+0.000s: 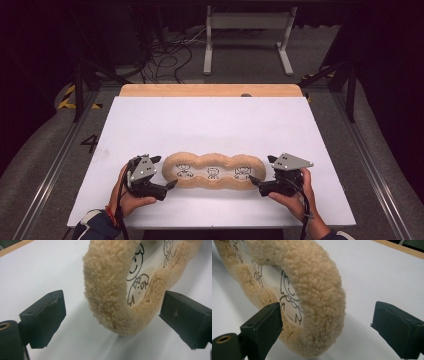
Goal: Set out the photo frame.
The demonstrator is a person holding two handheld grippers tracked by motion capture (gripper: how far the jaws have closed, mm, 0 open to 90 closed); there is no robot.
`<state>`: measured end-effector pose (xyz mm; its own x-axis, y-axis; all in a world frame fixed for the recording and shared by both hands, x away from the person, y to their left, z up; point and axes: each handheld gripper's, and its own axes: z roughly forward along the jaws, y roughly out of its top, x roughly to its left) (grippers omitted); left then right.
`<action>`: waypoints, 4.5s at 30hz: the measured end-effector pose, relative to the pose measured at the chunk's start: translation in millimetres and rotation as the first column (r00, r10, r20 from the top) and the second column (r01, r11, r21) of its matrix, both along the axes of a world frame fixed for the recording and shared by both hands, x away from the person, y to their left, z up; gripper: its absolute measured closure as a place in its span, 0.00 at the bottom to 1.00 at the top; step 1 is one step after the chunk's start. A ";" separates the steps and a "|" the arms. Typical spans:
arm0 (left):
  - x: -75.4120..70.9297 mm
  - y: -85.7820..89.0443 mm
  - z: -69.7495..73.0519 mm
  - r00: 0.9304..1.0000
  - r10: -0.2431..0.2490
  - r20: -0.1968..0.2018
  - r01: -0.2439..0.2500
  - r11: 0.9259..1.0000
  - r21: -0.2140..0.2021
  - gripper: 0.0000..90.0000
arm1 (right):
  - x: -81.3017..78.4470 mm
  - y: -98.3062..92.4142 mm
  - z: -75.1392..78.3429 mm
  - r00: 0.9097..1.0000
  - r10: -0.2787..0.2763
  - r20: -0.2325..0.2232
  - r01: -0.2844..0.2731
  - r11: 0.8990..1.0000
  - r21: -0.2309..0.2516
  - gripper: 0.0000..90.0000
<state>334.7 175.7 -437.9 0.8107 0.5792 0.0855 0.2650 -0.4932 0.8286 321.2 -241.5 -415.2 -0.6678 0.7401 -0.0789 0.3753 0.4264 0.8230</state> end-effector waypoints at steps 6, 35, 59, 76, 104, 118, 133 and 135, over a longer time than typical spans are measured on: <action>-2.0 -2.1 0.4 1.000 -0.022 0.006 0.022 1.000 0.011 0.04 | 0.4 1.9 -1.6 1.000 0.015 -0.005 -0.015 1.000 -0.012 0.07; -13.6 26.3 -1.3 0.998 0.009 0.060 -0.014 0.996 0.084 0.06 | -15.7 -27.1 -2.2 0.998 -0.028 0.050 0.034 0.992 -0.125 0.10; -13.0 60.2 -10.7 0.996 0.068 0.055 -0.072 0.995 0.072 0.07 | -21.7 -65.2 -13.8 0.990 -0.122 0.066 0.129 0.985 -0.118 0.10; -17.8 84.9 -16.2 0.993 0.119 0.021 -0.119 0.993 0.015 0.07 | -31.8 -88.9 -21.1 0.978 -0.196 0.066 0.202 0.973 -0.109 0.10; -22.6 113.6 -23.5 0.989 0.144 -0.043 -0.147 0.986 -0.076 0.07 | -43.7 -121.5 -33.1 0.956 -0.288 0.057 0.287 0.958 0.015 0.09; -25.9 110.1 -24.6 0.992 0.115 -0.058 -0.120 0.990 -0.081 0.07 | -45.6 -121.1 -32.7 0.954 -0.294 0.061 0.294 0.956 0.004 0.10; -23.1 108.1 -24.5 0.992 0.115 -0.058 -0.119 0.989 -0.085 0.07 | -48.0 -123.5 -30.7 0.952 -0.299 0.069 0.300 0.954 0.005 0.10; -23.7 107.7 -24.4 0.992 0.115 -0.056 -0.120 0.989 -0.084 0.06 | -48.3 -122.4 -30.8 0.953 -0.297 0.068 0.297 0.955 0.003 0.09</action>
